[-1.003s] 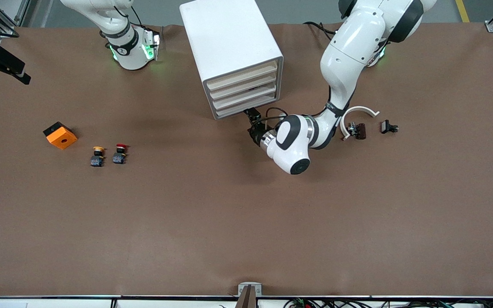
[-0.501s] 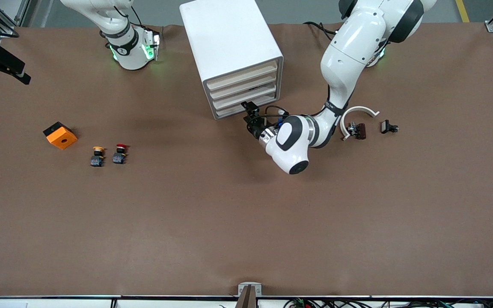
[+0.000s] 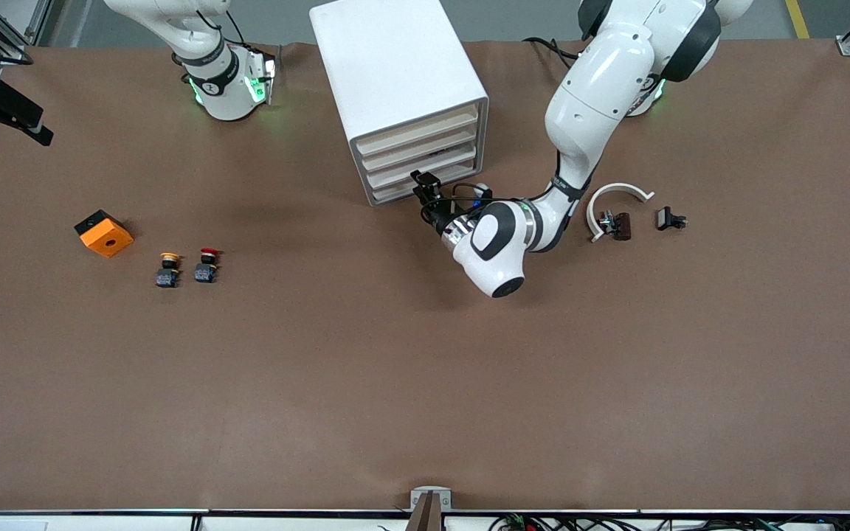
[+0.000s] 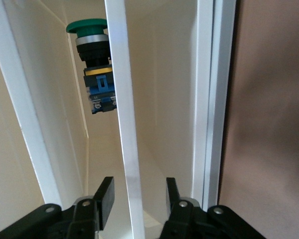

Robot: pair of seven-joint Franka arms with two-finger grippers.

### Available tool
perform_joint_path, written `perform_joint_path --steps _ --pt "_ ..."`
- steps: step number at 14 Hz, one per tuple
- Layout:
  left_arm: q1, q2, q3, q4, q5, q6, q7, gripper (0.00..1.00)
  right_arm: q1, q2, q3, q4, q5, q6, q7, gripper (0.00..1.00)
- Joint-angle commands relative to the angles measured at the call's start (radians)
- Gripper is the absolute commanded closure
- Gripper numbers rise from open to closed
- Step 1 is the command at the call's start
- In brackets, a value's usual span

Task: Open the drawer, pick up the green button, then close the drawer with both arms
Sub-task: 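Pull the drawer open with the left gripper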

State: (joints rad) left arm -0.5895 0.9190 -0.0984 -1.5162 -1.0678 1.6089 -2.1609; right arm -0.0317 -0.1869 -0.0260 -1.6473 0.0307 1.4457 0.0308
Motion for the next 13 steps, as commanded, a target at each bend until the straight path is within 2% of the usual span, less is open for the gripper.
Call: perform_joint_path --steps 1,4,5,8,10,13 --pt "-0.006 0.015 -0.017 0.014 -0.026 -0.014 -0.007 0.51 0.003 -0.023 0.000 -0.020 -0.015 0.004 -0.002 0.00" --pt "-0.018 0.017 -0.027 0.011 -0.027 -0.015 -0.010 0.55 0.003 -0.023 0.000 -0.020 -0.015 0.002 -0.002 0.00" --pt "-0.024 0.024 -0.029 0.010 -0.027 -0.015 -0.011 0.59 0.001 -0.023 0.000 -0.020 -0.015 0.001 -0.002 0.00" --pt "-0.021 0.040 -0.029 0.011 -0.027 -0.014 -0.014 0.82 0.000 -0.023 0.000 -0.020 -0.015 0.001 -0.002 0.00" --pt "-0.016 0.050 -0.029 0.014 -0.027 -0.014 -0.023 0.91 0.000 -0.023 0.000 -0.020 -0.015 0.001 -0.002 0.00" --pt "-0.009 0.052 -0.023 0.016 -0.026 -0.014 -0.039 0.92 0.003 -0.010 0.000 0.018 -0.018 -0.008 0.003 0.00"
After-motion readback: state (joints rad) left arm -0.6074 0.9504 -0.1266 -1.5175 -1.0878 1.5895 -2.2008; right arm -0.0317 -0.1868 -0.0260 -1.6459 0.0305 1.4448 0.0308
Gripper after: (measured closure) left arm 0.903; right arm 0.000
